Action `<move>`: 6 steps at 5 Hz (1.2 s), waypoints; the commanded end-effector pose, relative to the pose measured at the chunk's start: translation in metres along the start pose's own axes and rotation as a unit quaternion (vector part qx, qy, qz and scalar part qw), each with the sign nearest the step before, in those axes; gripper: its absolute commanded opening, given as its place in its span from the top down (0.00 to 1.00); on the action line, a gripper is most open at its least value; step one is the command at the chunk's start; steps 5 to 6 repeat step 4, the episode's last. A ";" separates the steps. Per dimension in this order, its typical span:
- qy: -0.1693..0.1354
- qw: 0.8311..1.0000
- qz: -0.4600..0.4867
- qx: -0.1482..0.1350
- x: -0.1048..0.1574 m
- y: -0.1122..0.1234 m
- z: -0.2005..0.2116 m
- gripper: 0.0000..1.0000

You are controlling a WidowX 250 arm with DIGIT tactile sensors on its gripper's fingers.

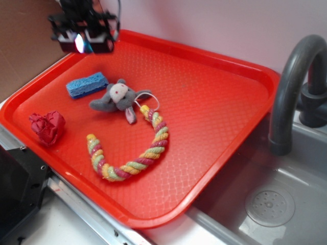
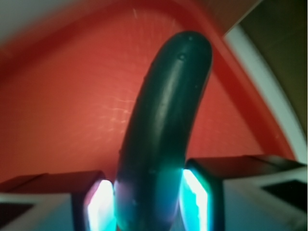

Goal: Grab the plastic pickle.

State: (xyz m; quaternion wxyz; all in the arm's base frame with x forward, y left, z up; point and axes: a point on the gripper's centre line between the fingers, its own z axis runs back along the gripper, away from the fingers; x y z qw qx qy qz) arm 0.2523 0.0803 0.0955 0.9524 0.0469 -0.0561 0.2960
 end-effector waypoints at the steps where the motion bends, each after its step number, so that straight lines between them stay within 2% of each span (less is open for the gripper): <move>1: -0.017 0.986 -0.084 -0.144 -0.053 0.001 0.092 1.00; 2: -0.025 0.974 -0.110 -0.198 -0.083 0.007 0.145 1.00; 3: -0.033 0.968 -0.098 -0.227 -0.100 0.008 0.158 1.00; 4: -0.029 0.978 -0.114 -0.170 -0.095 0.010 0.161 0.76; 6: -0.029 0.978 -0.114 -0.170 -0.095 0.010 0.161 0.76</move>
